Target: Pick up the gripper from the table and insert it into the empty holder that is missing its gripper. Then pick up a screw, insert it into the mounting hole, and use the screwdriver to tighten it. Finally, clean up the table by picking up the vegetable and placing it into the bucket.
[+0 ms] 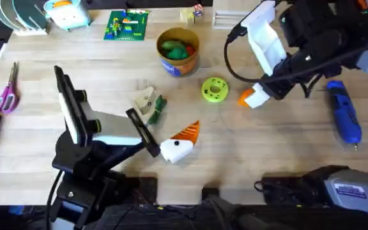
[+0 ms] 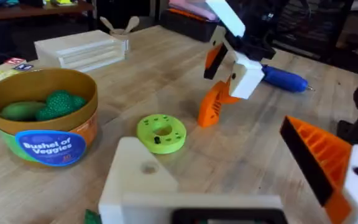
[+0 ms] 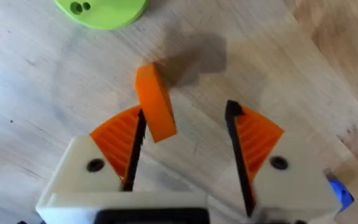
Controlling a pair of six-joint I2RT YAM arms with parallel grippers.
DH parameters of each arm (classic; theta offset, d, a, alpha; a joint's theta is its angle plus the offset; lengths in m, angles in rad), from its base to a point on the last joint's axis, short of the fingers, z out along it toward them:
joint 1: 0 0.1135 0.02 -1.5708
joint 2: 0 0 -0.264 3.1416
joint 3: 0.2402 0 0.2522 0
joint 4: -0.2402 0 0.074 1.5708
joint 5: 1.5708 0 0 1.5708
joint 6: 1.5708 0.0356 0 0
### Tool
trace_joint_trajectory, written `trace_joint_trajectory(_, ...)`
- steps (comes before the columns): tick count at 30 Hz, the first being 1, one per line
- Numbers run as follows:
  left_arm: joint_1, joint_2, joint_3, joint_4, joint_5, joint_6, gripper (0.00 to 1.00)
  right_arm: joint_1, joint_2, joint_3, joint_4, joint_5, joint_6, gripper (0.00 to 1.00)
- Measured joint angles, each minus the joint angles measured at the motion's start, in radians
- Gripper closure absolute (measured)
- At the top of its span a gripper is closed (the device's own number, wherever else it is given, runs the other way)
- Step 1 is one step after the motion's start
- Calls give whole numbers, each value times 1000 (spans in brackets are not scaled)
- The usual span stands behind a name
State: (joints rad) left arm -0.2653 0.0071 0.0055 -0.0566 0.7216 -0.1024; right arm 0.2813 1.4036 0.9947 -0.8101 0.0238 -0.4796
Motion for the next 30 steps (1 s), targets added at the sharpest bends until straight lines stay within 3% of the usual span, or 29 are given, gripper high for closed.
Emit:
trace_joint_trajectory(6, 0, 0, 0, 0, 0, -1, 8, 0, 0, 0, 0, -27, 0, 390)
trace_joint_trajectory(12, 0, 0, 0, 0, 0, -1, 8, 0, 0, 0, -1, -54, -1, 719)
trace_joint_trajectory(15, 0, 0, 0, 0, 0, -1, 8, 0, 0, 0, -3, -66, -2, 955)
trace_joint_trajectory(16, 0, 0, 0, 0, 0, -1, 8, 0, 0, 0, -2, -66, -1, 982)
trace_joint_trajectory(23, 0, 0, 0, 0, 0, -1, 8, 2, -42, 42, -93, -70, 15, 988)
trace_joint_trajectory(30, 0, 0, 0, 0, 0, -2, 9, -24, -251, 139, -96, -136, 100, 990)
